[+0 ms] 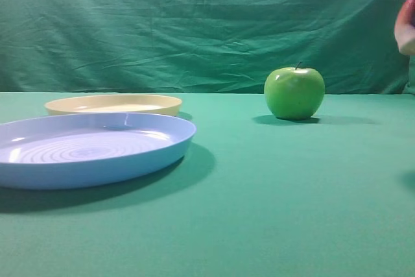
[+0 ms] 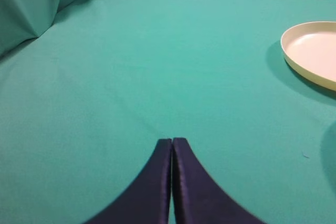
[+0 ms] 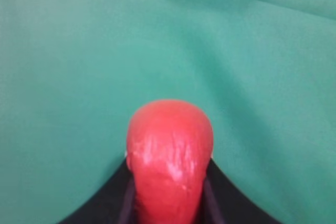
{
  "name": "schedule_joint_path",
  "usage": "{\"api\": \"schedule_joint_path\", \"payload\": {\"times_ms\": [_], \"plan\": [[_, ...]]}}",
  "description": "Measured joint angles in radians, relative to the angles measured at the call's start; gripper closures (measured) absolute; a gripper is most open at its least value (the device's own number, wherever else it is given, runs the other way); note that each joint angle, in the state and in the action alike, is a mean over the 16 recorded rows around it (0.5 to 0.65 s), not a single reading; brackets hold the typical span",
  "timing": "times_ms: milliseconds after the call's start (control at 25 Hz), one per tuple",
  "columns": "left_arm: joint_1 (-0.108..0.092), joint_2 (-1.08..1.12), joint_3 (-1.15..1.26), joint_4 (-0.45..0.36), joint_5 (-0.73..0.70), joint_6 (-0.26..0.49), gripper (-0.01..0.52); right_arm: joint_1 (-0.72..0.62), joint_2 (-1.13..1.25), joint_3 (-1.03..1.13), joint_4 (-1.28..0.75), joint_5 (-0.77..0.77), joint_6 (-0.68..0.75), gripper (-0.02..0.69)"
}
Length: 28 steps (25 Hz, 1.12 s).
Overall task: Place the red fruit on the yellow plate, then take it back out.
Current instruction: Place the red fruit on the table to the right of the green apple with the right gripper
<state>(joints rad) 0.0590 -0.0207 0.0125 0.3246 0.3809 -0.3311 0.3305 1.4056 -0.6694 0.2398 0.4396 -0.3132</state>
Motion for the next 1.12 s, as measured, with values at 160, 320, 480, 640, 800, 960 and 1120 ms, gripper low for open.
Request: {"api": "schedule_joint_path", "payload": {"times_ms": [160,320,480,640,800,960,1120], "plan": [[0.000,0.000,0.000,0.000,0.000,0.000,0.514,0.000,0.060,0.011,0.003,-0.042,-0.003,0.401],[0.000,0.000,0.000,0.000,0.000,0.000,0.514,0.000,0.103,0.011,0.004,-0.055,-0.006,0.290],[0.000,0.000,0.000,0.000,0.000,0.000,0.514,0.000,0.116,0.011,0.005,-0.056,-0.007,0.174],[0.000,0.000,0.000,0.000,0.000,0.000,0.514,0.000,0.085,0.011,0.003,-0.054,-0.007,0.091],[0.000,0.000,0.000,0.000,0.000,0.000,0.514,0.000,0.012,0.011,0.001,-0.047,-0.007,0.095],[0.000,0.000,0.000,0.000,0.000,0.000,0.514,0.000,-0.098,0.011,-0.001,-0.028,-0.007,0.199],[0.000,0.000,0.000,0.000,0.000,0.000,0.514,0.000,-0.233,0.012,-0.003,0.009,-0.007,0.352]]}}
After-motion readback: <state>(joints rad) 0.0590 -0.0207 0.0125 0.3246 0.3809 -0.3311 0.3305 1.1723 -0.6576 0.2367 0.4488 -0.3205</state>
